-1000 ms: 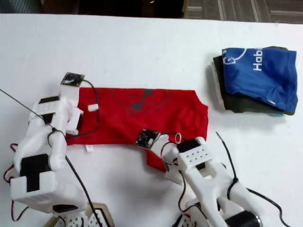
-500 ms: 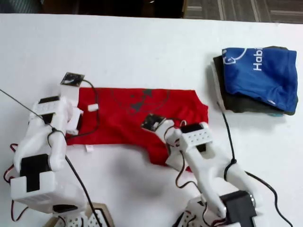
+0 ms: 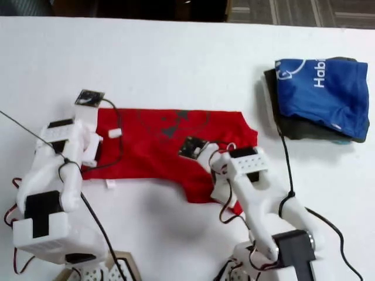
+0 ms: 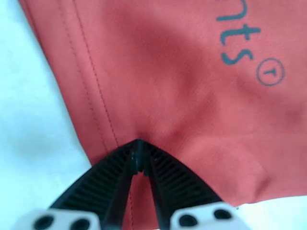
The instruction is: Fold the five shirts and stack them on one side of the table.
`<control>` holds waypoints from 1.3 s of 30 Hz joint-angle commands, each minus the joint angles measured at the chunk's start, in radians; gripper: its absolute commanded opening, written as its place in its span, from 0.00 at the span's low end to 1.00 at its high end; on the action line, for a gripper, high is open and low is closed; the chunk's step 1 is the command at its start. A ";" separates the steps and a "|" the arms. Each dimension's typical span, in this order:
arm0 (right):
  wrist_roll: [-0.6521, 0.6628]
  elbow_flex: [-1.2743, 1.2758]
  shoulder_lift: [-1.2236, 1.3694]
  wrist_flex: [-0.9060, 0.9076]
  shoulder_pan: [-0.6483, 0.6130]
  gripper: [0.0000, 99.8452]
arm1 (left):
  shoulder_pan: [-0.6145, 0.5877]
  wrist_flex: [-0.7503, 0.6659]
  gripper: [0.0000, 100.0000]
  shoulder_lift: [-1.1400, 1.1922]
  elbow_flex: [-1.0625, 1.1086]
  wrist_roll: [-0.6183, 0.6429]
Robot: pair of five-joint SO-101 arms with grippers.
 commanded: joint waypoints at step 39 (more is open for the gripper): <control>-0.216 -1.043 0.496 0.191 0.148 0.15 | -0.009 -0.028 0.03 -0.003 0.004 0.006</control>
